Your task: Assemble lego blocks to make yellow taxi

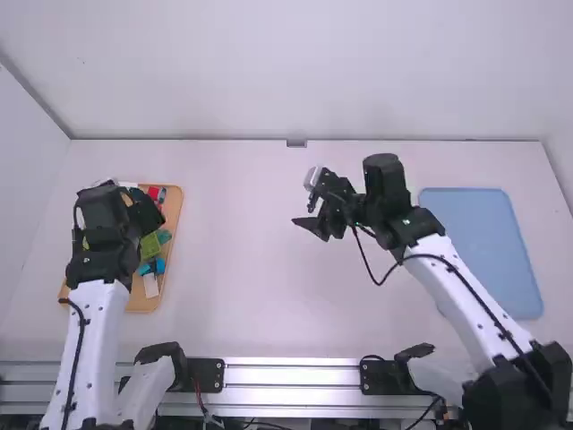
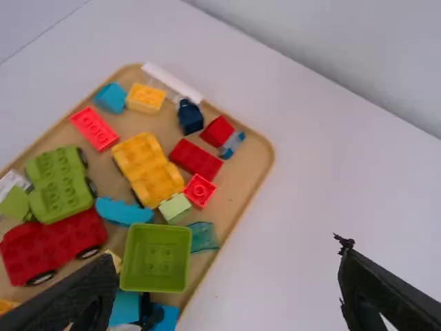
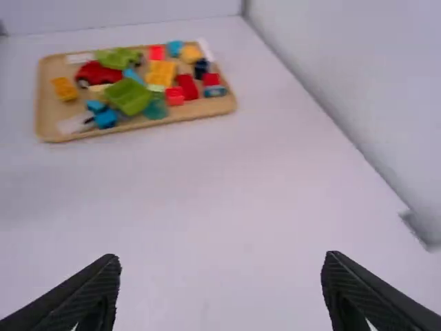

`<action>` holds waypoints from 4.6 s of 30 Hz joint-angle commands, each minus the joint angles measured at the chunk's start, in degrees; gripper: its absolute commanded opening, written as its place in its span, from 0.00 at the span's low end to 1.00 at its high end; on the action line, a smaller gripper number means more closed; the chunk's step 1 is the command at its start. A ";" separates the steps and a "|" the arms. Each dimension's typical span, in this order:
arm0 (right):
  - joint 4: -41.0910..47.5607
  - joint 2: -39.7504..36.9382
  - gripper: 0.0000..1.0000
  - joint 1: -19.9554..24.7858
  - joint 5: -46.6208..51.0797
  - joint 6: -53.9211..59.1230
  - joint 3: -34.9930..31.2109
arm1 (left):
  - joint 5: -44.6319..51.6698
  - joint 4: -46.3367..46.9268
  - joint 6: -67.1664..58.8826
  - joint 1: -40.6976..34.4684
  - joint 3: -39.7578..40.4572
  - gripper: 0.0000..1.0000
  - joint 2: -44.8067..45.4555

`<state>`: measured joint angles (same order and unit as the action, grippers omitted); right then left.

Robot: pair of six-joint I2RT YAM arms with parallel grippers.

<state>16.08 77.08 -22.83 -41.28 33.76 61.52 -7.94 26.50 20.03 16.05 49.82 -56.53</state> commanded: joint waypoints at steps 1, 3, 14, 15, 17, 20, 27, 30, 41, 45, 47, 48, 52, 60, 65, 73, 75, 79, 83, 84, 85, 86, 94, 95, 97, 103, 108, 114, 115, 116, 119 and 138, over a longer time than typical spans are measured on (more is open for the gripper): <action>0.87 5.20 0.82 -1.69 -7.25 3.29 6.04 | 0.04 1.25 4.58 2.96 3.06 0.88 -2.24; 1.61 7.73 0.84 -2.76 -7.60 3.50 8.77 | 0.43 1.96 5.00 4.22 4.12 0.90 -3.43; 1.92 19.32 0.96 -8.45 -3.88 3.73 19.76 | -3.70 6.58 8.34 6.73 9.21 0.99 -9.15; 1.92 19.32 0.96 -8.45 -3.88 3.73 19.76 | -3.70 6.58 8.34 6.73 9.21 0.99 -9.15; 2.05 20.61 0.97 -8.88 -3.95 4.31 20.83 | -9.59 9.92 15.13 7.03 9.47 0.99 -9.43; 2.24 21.63 0.98 -9.12 -1.97 4.84 21.63 | -16.65 13.97 23.76 9.38 9.53 0.99 -9.68; 2.38 22.16 0.99 -9.05 0.83 5.05 22.08 | 3.41 11.72 13.35 20.70 11.32 0.99 -14.47; 2.36 22.16 0.99 -8.66 0.85 5.07 22.10 | 4.07 15.74 13.46 21.14 16.96 0.99 -21.22; 2.21 22.16 0.99 -8.28 0.63 5.22 22.10 | 3.87 32.26 12.52 12.61 42.97 0.99 -48.74; 2.16 22.16 0.99 -8.28 0.63 5.25 22.10 | 3.87 34.73 12.52 11.06 49.05 0.99 -56.94; 2.16 22.16 0.99 -8.28 0.68 5.25 22.10 | 3.85 34.42 12.52 11.04 49.66 0.99 -59.28; 2.19 22.16 0.99 -8.28 0.68 5.20 22.10 | 3.91 34.16 12.79 11.34 49.64 0.99 -60.33; 2.21 22.16 0.99 -8.28 0.66 5.25 22.10 | 3.93 32.54 16.52 12.98 47.98 0.98 -62.77; 2.16 22.16 0.99 -8.31 0.66 5.25 22.10 | 3.91 22.95 17.33 14.23 41.70 0.79 -63.08; 1.90 22.16 0.99 -8.28 0.63 5.03 22.08 | 4.24 19.85 16.11 13.73 39.78 0.71 -63.08; 1.90 22.16 0.99 -8.28 0.63 5.09 22.10 | 5.55 17.84 14.56 13.57 38.60 0.75 -63.08; 1.92 22.16 0.99 -8.28 0.63 5.09 22.10 | 5.66 17.49 14.91 13.55 38.42 0.76 -63.08; 1.95 22.16 0.99 -8.39 0.66 5.09 22.10 | 5.97 14.60 13.60 12.74 36.96 0.77 -63.10; 1.95 22.16 0.99 -8.33 0.66 5.09 22.10 | 5.79 14.58 14.19 12.76 35.93 0.77 -63.10; 1.95 22.16 0.99 -8.28 0.66 5.11 22.08 | 5.55 14.51 14.93 12.83 35.65 0.77 -63.10; 1.95 22.16 0.98 -8.28 0.66 5.11 22.08 | 5.57 14.25 15.08 12.81 35.47 0.77 -63.10; 1.95 22.16 0.99 -8.28 0.66 5.11 22.08 | 5.64 13.81 15.06 12.79 35.28 0.76 -63.10; 1.95 22.16 0.99 -8.31 0.66 5.25 22.08 | 6.45 11.80 14.05 12.39 34.47 0.75 -63.28; 1.95 22.16 0.99 -8.28 0.70 5.25 22.08 | 6.75 10.97 14.03 12.39 34.01 0.75 -63.28; 1.97 22.16 0.99 -8.28 0.66 5.27 22.08 | 8.13 9.42 12.68 12.39 33.35 0.75 -63.28; 1.95 22.16 0.98 -8.33 0.70 5.25 22.08 | 6.99 8.94 13.57 12.28 31.69 0.72 -63.28; 1.95 22.16 0.99 -8.28 0.66 5.27 22.08 | 6.86 10.97 13.66 12.22 30.82 0.73 -63.28; 1.95 22.16 0.98 -8.37 0.66 5.27 22.08 | 3.87 10.97 16.35 12.22 30.77 0.73 -63.28; 1.97 22.16 0.98 -8.39 0.66 5.27 22.08 | 4.07 10.45 15.98 12.22 30.75 0.73 -63.28; 1.97 22.16 0.99 -8.33 0.66 5.25 22.08 | 4.04 9.99 15.52 12.22 30.71 0.72 -63.28; 2.19 22.16 0.98 -8.31 0.66 5.27 22.08 | 4.04 8.70 13.64 12.24 30.51 0.69 -63.28; 2.36 22.16 0.99 -8.33 0.66 5.22 22.08 | 3.85 6.93 8.76 12.57 28.26 0.66 -63.28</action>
<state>18.20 98.56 -31.33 -40.10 39.20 81.69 -3.88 33.34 29.67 28.64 78.83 -119.13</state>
